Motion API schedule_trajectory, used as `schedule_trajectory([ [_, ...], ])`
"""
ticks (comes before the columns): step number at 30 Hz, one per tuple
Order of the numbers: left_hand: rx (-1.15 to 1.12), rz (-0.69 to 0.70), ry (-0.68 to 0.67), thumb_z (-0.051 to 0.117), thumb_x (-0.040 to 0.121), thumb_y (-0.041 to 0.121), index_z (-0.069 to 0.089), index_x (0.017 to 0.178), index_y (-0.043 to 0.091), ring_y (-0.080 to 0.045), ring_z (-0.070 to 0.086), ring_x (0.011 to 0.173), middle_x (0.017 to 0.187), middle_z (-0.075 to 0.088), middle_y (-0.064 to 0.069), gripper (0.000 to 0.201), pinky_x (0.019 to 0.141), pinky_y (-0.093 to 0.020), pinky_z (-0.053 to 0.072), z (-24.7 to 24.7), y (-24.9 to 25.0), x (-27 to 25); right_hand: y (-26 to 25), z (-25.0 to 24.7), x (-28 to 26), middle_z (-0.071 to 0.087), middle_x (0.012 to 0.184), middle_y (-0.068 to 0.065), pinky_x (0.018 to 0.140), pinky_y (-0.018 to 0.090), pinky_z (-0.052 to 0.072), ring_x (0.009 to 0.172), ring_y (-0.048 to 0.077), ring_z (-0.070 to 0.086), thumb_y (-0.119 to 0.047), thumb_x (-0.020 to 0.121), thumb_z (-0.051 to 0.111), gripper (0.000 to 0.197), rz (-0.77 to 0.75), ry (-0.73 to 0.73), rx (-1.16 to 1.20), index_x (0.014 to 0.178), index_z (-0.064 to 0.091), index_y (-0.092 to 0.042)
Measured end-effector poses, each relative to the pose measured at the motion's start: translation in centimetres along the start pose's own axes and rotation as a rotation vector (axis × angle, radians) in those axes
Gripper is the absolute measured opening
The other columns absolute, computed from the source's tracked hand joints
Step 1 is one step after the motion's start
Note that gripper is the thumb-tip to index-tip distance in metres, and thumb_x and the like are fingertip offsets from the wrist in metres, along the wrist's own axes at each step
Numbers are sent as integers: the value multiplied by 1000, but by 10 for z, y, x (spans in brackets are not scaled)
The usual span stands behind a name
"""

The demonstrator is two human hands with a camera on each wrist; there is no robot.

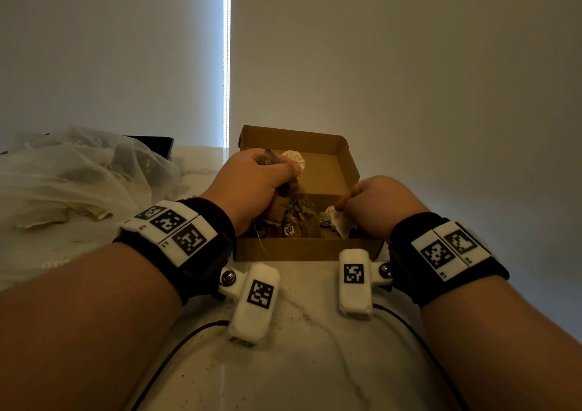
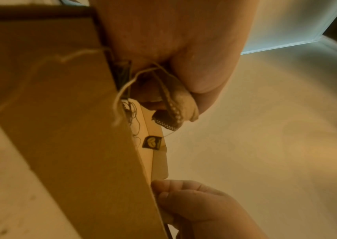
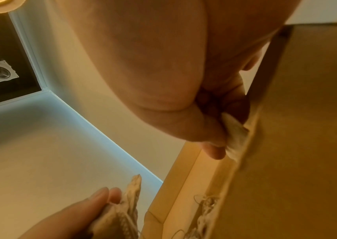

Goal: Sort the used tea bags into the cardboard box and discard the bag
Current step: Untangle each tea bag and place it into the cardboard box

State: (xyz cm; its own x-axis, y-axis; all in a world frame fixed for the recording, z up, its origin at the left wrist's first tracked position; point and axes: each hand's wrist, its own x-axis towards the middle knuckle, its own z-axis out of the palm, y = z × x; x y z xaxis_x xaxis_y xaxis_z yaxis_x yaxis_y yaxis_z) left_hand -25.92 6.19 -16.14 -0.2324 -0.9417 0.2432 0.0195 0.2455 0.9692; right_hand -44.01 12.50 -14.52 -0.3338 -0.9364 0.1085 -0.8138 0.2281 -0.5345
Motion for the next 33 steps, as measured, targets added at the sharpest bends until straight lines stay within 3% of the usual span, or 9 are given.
schedule_trajectory([
  [6, 25, 4, -2, 71, 91, 26, 72, 98, 11, -11, 67, 58, 93, 74, -13, 17, 50, -24, 52, 0, 0, 0, -4, 5, 4, 69, 103, 15, 89, 39, 57, 97, 29, 66, -21, 96, 55, 26, 14, -35, -147, 102, 73, -5],
  [9, 44, 9, 4, 72, 90, 29, 74, 95, 16, -21, 73, 79, 92, 75, -9, 14, 63, -30, 59, 1, -1, 0, -4, 6, 4, 67, 87, 12, 67, 34, 54, 84, 27, 67, -27, 90, 57, 25, 32, -19, -158, 85, 73, -9],
  [11, 34, 4, 6, 72, 90, 27, 74, 95, 15, -20, 74, 79, 91, 75, -9, 13, 61, -28, 59, 1, -1, -1, -1, 8, 6, 61, 77, 5, 61, 33, 45, 78, 26, 62, -33, 84, 56, 24, 49, -36, -171, 71, 66, -16],
  [16, 37, 17, 2, 72, 90, 29, 74, 95, 18, -21, 74, 83, 91, 75, -7, 13, 66, -32, 60, 0, -1, -1, 0, 7, 4, 63, 82, -1, 91, 47, 54, 85, 23, 60, -45, 72, 56, 22, 87, -76, -102, 73, 62, -24],
  [20, 7, 15, -15, 73, 89, 27, 74, 91, 20, -25, 74, 87, 91, 76, -8, 8, 77, -41, 61, -1, 0, -2, 1, 8, 5, 64, 85, -1, 89, 51, 52, 86, 23, 62, -47, 72, 52, 26, 40, -30, -104, 76, 65, -25],
  [23, 3, 33, -43, 73, 89, 24, 74, 92, 19, -21, 74, 80, 90, 75, -8, 6, 67, -36, 61, 0, 2, -4, -3, 9, 1, 67, 94, -5, 84, 39, 54, 88, 15, 63, -44, 93, 55, 25, -63, 126, 181, 100, 70, -26],
  [26, 60, 73, -98, 70, 92, 26, 72, 92, 21, -12, 70, 69, 88, 74, -5, 5, 57, -23, 55, 1, 4, -9, -7, 14, -4, 67, 104, -9, 75, 25, 52, 94, 7, 63, -45, 97, 56, 30, -157, 175, 389, 121, 64, -28],
  [30, 142, 131, -153, 70, 91, 27, 72, 89, 23, -14, 72, 83, 89, 74, -3, 6, 73, -27, 59, 2, 6, -11, -11, 21, -7, 67, 102, -10, 63, 18, 44, 94, 6, 62, -44, 95, 59, 26, -184, 126, 436, 115, 66, -29],
  [33, 181, 136, -169, 73, 88, 28, 72, 88, 22, -13, 72, 82, 88, 74, -2, 5, 73, -26, 61, 1, 5, -11, -13, 23, -7, 69, 97, -3, 58, 19, 45, 89, 14, 65, -39, 95, 61, 15, -184, 142, 454, 100, 67, -27],
])
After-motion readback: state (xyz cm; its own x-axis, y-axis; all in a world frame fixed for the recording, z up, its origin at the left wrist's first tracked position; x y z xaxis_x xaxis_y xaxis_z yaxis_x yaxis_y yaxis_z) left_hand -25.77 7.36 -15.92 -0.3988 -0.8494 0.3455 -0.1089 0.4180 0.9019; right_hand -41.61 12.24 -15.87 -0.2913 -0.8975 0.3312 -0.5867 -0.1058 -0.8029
